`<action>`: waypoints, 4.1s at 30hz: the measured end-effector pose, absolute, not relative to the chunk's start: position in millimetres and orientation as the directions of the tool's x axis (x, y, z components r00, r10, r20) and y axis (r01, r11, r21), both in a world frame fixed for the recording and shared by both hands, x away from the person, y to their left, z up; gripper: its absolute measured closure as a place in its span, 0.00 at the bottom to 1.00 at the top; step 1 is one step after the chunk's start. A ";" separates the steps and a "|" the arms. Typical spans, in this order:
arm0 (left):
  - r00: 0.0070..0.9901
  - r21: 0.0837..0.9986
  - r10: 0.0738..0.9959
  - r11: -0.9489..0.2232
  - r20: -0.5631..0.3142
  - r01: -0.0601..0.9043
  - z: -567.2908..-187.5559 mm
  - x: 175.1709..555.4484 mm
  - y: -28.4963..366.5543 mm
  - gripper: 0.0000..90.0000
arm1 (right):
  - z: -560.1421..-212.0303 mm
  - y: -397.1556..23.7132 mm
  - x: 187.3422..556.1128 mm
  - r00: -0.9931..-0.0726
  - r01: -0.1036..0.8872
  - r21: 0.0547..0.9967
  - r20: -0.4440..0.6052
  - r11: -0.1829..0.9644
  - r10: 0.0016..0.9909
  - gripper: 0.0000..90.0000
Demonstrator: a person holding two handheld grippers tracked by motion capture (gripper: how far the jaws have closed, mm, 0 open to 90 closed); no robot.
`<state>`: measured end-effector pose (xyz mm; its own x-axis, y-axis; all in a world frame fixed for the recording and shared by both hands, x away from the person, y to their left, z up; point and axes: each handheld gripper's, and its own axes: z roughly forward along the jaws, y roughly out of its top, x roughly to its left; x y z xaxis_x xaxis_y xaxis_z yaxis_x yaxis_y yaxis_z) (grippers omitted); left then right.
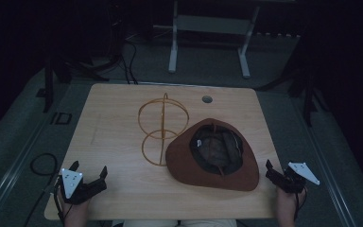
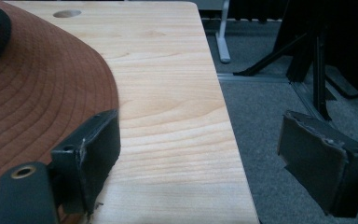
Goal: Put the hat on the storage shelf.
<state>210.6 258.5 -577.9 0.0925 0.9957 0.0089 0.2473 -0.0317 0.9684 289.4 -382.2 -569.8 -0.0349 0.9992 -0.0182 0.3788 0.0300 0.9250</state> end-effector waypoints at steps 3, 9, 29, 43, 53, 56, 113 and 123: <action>0.096 0.967 0.995 -0.031 0.007 0.253 -577.9 210.8 258.3 0.03 | -569.8 -381.4 289.7 -0.024 0.384 0.922 -0.032 0.038 0.999 0.15; 0.102 0.963 0.995 -0.037 0.010 0.266 -578.2 211.4 257.1 0.03 | -569.9 -380.0 291.4 -0.020 0.396 0.917 -0.049 0.053 0.999 0.15; 0.108 0.964 0.994 -0.044 0.016 0.262 -577.2 210.2 249.8 0.03 | -527.5 -339.9 298.4 -0.240 0.475 0.868 -0.031 0.145 0.970 0.16; 0.140 0.960 0.990 -0.029 -0.010 0.277 -577.6 210.6 249.2 0.03 | -489.9 -309.4 328.4 -0.347 0.511 0.835 -0.018 0.204 0.938 0.19; 0.148 0.960 0.989 -0.026 -0.016 0.278 -577.5 210.8 248.1 0.03 | -480.7 -299.1 359.6 -0.401 0.526 0.830 0.052 0.184 0.915 0.19; 0.146 0.957 0.989 -0.039 -0.004 0.287 -577.8 211.1 248.0 0.03 | -482.6 -291.6 377.4 -0.414 0.553 0.810 0.063 0.196 0.908 0.16; 0.301 0.904 0.953 -0.111 -0.021 0.414 -568.1 208.0 222.5 0.03 | -477.8 -282.5 374.3 -0.281 0.516 0.845 0.010 0.142 0.960 0.94; 0.436 0.909 0.900 -0.170 -0.015 0.382 -542.9 200.1 185.1 0.05 | -441.3 -297.4 349.4 -0.287 0.427 0.897 0.014 0.115 0.958 0.93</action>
<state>200.1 185.1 -542.9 0.4362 0.8997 -0.0152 0.3818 -0.1698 0.9085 349.4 -297.4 -441.3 -0.2873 0.9577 0.0144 0.4271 0.1146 0.8969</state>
